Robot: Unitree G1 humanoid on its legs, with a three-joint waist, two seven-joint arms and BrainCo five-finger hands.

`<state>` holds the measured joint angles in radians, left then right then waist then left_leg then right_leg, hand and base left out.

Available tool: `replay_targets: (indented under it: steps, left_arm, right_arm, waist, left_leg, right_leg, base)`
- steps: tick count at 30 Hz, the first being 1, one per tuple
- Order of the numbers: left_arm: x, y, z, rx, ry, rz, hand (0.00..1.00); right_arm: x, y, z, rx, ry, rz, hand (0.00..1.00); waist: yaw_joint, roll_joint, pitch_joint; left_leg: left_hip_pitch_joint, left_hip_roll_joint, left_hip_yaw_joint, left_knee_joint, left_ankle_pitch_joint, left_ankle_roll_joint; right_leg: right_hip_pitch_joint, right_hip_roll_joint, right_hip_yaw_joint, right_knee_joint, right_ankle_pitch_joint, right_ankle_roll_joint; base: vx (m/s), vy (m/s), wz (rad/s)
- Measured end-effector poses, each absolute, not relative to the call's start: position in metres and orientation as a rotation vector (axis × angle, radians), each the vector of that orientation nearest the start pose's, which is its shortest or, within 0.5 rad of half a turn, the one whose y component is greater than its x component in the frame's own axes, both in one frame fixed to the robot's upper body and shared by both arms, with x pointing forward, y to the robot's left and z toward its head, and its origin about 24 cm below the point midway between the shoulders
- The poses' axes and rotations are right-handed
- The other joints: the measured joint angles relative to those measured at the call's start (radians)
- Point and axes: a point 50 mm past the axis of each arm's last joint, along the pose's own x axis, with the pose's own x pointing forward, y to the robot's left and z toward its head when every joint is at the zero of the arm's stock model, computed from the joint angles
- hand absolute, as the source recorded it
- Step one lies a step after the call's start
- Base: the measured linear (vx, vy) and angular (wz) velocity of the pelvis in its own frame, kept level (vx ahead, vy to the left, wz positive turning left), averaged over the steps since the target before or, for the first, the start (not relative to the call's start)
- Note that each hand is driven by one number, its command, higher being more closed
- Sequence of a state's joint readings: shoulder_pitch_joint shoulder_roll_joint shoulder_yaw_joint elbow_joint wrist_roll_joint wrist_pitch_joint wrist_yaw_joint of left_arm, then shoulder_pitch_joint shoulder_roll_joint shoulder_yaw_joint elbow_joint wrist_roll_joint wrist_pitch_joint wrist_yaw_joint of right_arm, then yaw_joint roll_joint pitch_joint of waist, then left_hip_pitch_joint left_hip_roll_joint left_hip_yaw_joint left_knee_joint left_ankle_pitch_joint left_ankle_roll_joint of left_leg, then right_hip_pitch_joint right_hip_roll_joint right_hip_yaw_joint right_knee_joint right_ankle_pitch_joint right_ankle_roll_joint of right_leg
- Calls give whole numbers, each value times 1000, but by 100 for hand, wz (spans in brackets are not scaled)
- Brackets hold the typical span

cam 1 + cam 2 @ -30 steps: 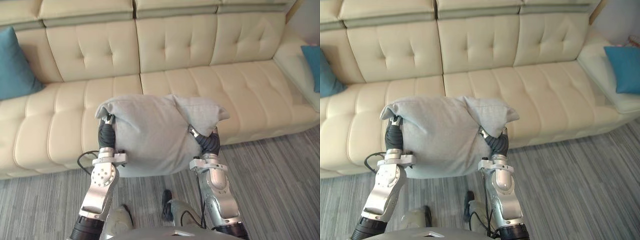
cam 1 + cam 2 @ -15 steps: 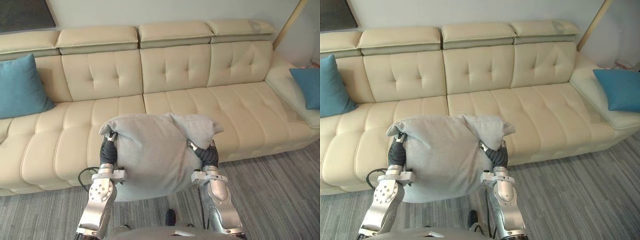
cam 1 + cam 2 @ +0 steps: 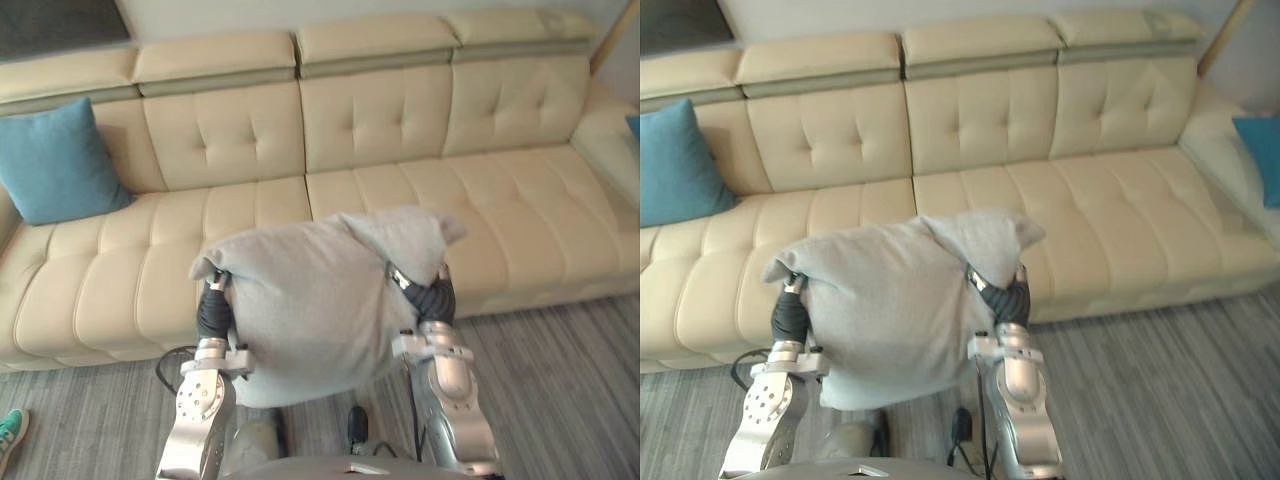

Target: Pick up cushions and gather them together orderly.

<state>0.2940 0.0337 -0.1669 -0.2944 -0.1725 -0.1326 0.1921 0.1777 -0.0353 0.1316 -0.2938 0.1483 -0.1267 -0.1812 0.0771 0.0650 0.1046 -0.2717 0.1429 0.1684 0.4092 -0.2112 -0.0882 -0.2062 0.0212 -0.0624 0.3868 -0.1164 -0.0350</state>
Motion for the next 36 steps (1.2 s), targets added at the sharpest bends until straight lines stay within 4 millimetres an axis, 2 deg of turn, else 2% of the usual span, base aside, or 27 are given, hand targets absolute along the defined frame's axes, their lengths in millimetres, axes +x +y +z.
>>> replay_targets:
  steps: [1,2,4,5,6,7,8,9,10,11,12,13,14,15,17,18,19,20,21,22,23,26,29,33,34,36]
  left_arm:
    - [194,144,59,-185,-118,116,100]
    - [192,148,58,-177,-111,131,100]
    - [189,150,52,-161,-85,129,100]
    - [189,150,51,-161,-79,128,100]
    - [188,149,47,-160,-58,127,100]
    - [188,149,40,-152,-25,125,100]
    - [188,149,38,-151,-14,125,100]
    - [188,149,31,-146,19,127,100]
    - [188,149,31,-145,23,127,100]
    - [189,149,32,-143,19,124,100]
    - [190,149,33,-143,16,123,100]
    - [191,149,34,-140,9,120,100]
    - [193,150,35,-138,1,121,100]
    - [195,151,37,-137,-11,125,100]
    - [196,155,38,-133,-17,139,100]
    - [197,155,38,-132,-18,139,100]
    - [197,156,38,-127,-19,132,100]
    - [202,150,31,-143,8,113,100]
    - [206,148,29,-142,16,104,100]
    - [211,143,28,-138,15,82,100]
    - [212,139,28,-136,14,60,100]
    - [216,135,33,-144,-7,45,100]
    - [216,134,33,-145,-9,35,100]
    - [212,132,29,-147,9,30,100]
    - [212,132,30,-148,7,29,100]
    - [212,129,30,-150,5,14,100]
  right_arm:
    - [215,-140,78,177,-216,-90,100]
    - [212,-136,74,186,-192,-77,100]
    - [210,-137,64,174,-152,-67,100]
    - [210,-137,62,172,-143,-68,100]
    - [210,-138,55,161,-112,-66,100]
    - [211,-138,44,154,-66,-68,100]
    - [211,-138,40,152,-50,-69,100]
    - [213,-138,28,142,3,-65,100]
    - [214,-138,25,141,14,-63,100]
    - [215,-138,20,137,36,-62,100]
    - [215,-138,19,135,43,-61,100]
    - [216,-137,16,134,54,-55,100]
    - [217,-137,17,134,51,-50,100]
    - [220,-136,19,132,41,-37,100]
    - [224,-135,22,125,27,-21,100]
    - [224,-135,22,125,24,-18,100]
    - [223,-135,22,127,24,-18,100]
    - [224,-142,22,94,24,-21,100]
    - [226,-147,24,80,16,-28,100]
    - [226,-154,25,69,10,-45,100]
    - [225,-158,24,58,15,-52,100]
    - [220,-159,23,66,18,-61,100]
    - [216,-160,20,71,33,-68,100]
    - [205,-162,16,73,57,-73,100]
    - [205,-162,19,74,44,-73,100]
    - [207,-165,25,72,18,-85,100]
  waist:
    - [-2,-23,2]
    - [3,-68,-2]
    - [-3,-100,-39]
    - [-7,-106,-43]
    - [-20,-116,-52]
    - [-38,-129,-59]
    - [-41,-133,-62]
    - [-48,-135,-62]
    - [-51,-135,-62]
    - [-54,-135,-62]
    - [-54,-135,-62]
    - [-62,-128,-60]
    - [-62,-126,-59]
    - [-62,-118,-53]
    - [-72,-111,-49]
    - [-80,-108,-48]
    - [-91,-131,-55]
    - [-85,-83,-50]
    - [-85,-75,-47]
    - [-88,-70,-39]
    - [-82,-66,-34]
    - [-100,-54,-30]
    - [-92,-40,-29]
    - [-71,-36,-26]
    - [-71,-39,-26]
    - [-59,-38,-27]
  left_leg:
    - [5,-15,11,11,-1,3]
    - [13,-41,43,34,-21,27]
    - [12,-87,70,-35,-18,37]
    - [13,-98,73,-52,-15,42]
    - [27,-125,80,-97,-7,54]
    - [59,-148,102,-132,4,77]
    - [70,-152,117,-135,12,93]
    - [113,-160,145,-125,9,120]
    - [124,-161,146,-125,7,123]
    - [169,-162,146,-145,-3,138]
    - [196,-162,145,-162,-5,140]
    - [254,-148,139,-190,-7,144]
    - [266,-140,132,-190,-14,152]
    - [290,-116,129,-188,-26,147]
    - [327,-72,114,-183,-35,140]
    - [345,-50,103,-175,-49,115]
    - [368,-41,90,-149,-104,54]
    - [380,-6,41,-130,-173,34]
    - [362,-16,12,-137,-174,37]
    - [337,-37,-18,-167,-144,48]
    - [333,-47,-38,-183,-93,43]
    - [338,-33,-98,-186,-79,40]
    - [294,-5,-132,-151,-73,34]
    - [239,10,-88,-39,-32,35]
    - [213,12,-66,-10,-41,40]
    - [181,3,-27,-50,-52,42]
  right_leg:
    - [17,-14,9,26,-54,11]
    - [28,-48,45,26,-130,61]
    - [-14,-63,110,0,-133,76]
    - [-21,-69,119,-7,-132,78]
    - [-23,-77,144,-23,-129,104]
    - [-31,-97,162,24,-133,155]
    - [-44,-105,161,60,-141,180]
    - [-78,-127,130,178,-140,222]
    - [-84,-135,105,204,-135,222]
    - [-106,-167,16,302,-106,190]
    - [-118,-182,-25,357,-80,166]
    - [-138,-205,-91,433,-85,87]
    - [-148,-208,-113,438,-122,65]
    - [-172,-198,-137,416,-165,55]
    - [-211,-137,-137,257,-154,49]
    - [-214,-99,-129,129,-94,46]
    - [-173,-65,-70,-116,113,11]
    - [-137,-19,-65,-173,252,11]
    - [-139,-21,-44,-181,256,6]
    - [-142,-28,-39,-179,252,6]
    - [-134,-32,-40,-159,228,8]
    - [-90,-40,-92,-163,167,29]
    - [-48,-33,-158,-224,153,31]
    - [50,-39,-201,-324,166,16]
    - [66,-43,-202,-351,176,12]
    - [64,-49,-202,-368,188,13]
  base:
    - [123,76,-64]
    - [119,86,-33]
    - [135,119,-48]
    - [202,137,-39]
    - [250,135,-37]
    - [272,133,-37]
    - [384,116,-49]
    - [340,82,-40]
    - [389,74,-42]
    - [208,23,-15]
    - [326,2,-10]
    - [332,-36,1]
    - [395,-92,2]
    - [332,-143,-6]
    - [350,-210,-6]
    - [402,-262,14]
    - [425,-296,21]
    - [356,-214,15]
    - [242,-145,15]
    - [162,-73,8]
    - [151,-104,31]
    - [86,-83,61]
    - [25,-66,91]
    - [22,-42,76]
    - [10,38,41]
    - [-3,73,11]
